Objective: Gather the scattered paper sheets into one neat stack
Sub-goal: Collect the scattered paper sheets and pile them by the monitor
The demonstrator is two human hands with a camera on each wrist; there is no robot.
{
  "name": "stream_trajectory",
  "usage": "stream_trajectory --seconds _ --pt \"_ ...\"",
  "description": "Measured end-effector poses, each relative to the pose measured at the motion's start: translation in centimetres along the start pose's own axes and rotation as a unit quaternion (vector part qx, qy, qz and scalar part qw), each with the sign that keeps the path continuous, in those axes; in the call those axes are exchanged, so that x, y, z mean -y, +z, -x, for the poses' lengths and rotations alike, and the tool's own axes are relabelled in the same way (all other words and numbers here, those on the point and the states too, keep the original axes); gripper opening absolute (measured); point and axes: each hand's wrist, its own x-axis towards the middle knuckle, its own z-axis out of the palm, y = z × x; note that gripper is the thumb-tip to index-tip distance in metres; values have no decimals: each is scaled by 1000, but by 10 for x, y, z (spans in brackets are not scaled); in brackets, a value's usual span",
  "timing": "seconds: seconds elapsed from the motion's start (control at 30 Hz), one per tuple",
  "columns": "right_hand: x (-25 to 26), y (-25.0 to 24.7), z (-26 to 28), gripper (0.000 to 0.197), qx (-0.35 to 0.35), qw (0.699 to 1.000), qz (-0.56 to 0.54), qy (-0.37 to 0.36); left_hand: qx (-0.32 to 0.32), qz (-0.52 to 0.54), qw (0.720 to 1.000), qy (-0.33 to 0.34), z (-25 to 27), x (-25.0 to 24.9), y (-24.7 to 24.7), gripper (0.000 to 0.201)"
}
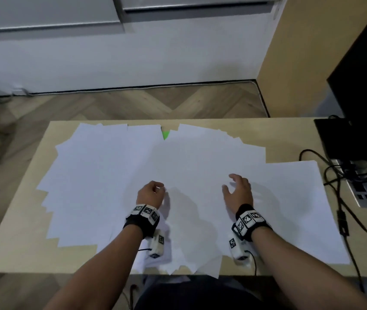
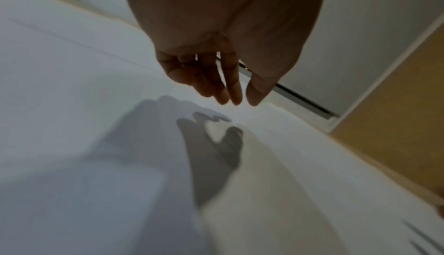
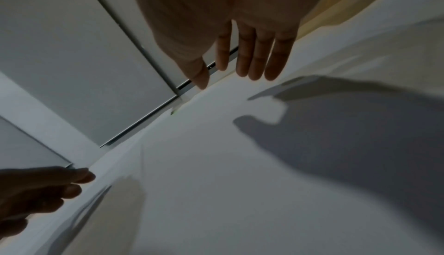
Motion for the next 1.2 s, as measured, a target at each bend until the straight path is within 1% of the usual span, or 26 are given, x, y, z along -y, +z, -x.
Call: stream_trajectory --seconds 0.07,0.17,0.2,0.27,0.33,0.4,0.43,0.5,0.6,0.67,0.73,0.8,0.87,0.9,0.93,1.0,1.1,1.2 --pt "27 22 6 36 67 998 -9 -9 -34 -55 998 -21 -13 31 -28 25" --pt "61 52 20 41 143 990 -7 1 -56 -170 981 -78 -22 69 -67 52" --pt "71 61 24 44 166 986 -4 2 -67 -184 976 -92 -24 78 -77 60" --pt "87 80 32 52 212 977 10 5 -86 -179 973 -116 -28 95 -94 80" --pt "98 101 38 65 256 966 33 15 -73 -193 969 -139 -32 112 -104 103" --pt "110 122 43 77 269 961 64 32 -33 -214 965 -151 -35 125 -111 118" --pt "110 125 42 80 262 961 71 45 -21 -219 964 -147 -34 123 -106 122" --pt "121 142 45 84 239 966 65 76 -9 -236 963 -130 -35 124 -107 121" --pt "133 159 50 84 203 971 53 118 5 -289 951 -106 -35 124 -108 110" --pt "138 169 54 87 195 969 59 138 11 -338 938 -76 -35 126 -113 105" --pt "143 176 59 92 203 964 98 144 19 -375 925 -49 -34 128 -119 104" --pt "149 182 66 92 197 959 145 140 23 -387 921 -31 -35 130 -125 104" --pt "155 184 71 82 167 961 176 136 36 -374 926 -28 -37 132 -130 106" --pt "156 185 73 78 148 962 183 138 45 -364 930 -31 -40 135 -131 110" --pt "156 184 74 78 132 964 185 142 53 -352 934 -34 -44 137 -132 116" --pt "152 181 74 85 117 966 176 152 61 -321 944 -39 -51 142 -132 127" --pt "148 177 70 92 131 968 146 156 49 -295 953 -43 -56 144 -134 136" --pt "149 172 63 94 162 966 91 177 39 -299 953 -38 -55 142 -135 134"
